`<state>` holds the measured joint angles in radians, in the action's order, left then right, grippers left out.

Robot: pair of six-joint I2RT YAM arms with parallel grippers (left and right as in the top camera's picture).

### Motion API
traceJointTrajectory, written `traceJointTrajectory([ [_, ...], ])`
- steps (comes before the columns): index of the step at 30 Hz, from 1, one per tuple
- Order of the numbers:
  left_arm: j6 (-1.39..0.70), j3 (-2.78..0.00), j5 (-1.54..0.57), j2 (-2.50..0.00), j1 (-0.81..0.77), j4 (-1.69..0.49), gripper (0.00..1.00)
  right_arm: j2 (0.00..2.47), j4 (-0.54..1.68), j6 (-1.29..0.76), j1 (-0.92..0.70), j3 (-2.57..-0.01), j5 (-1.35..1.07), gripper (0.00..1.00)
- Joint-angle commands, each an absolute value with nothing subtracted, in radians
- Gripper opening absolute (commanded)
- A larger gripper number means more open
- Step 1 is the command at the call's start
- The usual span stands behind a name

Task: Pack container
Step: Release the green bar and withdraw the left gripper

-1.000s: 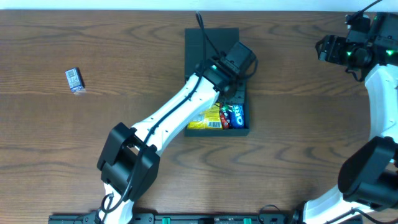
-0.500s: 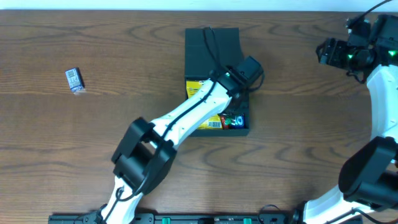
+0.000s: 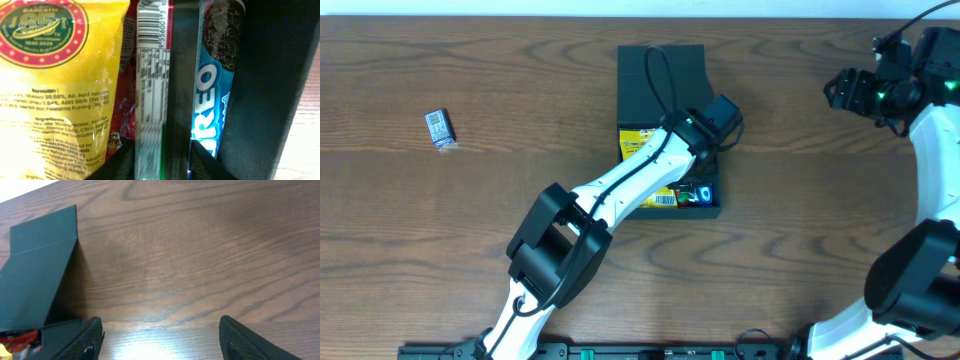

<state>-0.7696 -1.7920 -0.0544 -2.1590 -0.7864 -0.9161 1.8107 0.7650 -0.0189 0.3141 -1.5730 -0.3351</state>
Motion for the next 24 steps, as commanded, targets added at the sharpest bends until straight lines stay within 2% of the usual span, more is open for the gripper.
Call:
traceJointTrajectory([
  [1,-0.783,-1.81,-0.036,-2.159,-0.786,-0.919,0.41,1.786,0.767,-0.033,0.313,-1.568,-0.348,0.75],
  [7,-0.774,-1.839,-0.004,-2.119,-0.786,-0.911,0.42,1.786,0.764,-0.033,0.313,-1.568,-0.348,0.76],
  [11,-0.688,-1.905,0.032,-2.072,-0.786,-0.881,0.43,1.786,0.749,-0.028,0.313,-1.568,-0.348,0.76],
  [15,-0.577,-1.98,0.262,-2.012,-0.785,-0.879,0.54,1.786,0.721,0.016,0.313,-1.568,-0.348,0.77],
  [17,-0.563,-1.983,0.423,-1.994,-0.778,-0.889,0.62,1.786,0.702,0.016,0.313,-1.568,-0.348,0.77],
  [19,-0.563,-1.983,0.576,-1.988,-0.757,-0.917,0.66,1.786,0.681,0.016,0.313,-1.568,-0.348,0.78],
  [21,-0.563,-1.983,0.635,-1.988,-0.716,-0.955,0.71,1.786,0.658,0.016,0.313,-1.568,-0.348,0.79],
  [24,-0.572,-1.983,0.596,-1.988,-0.595,-1.044,0.72,1.786,0.618,0.015,0.313,-1.568,-0.348,0.8],
])
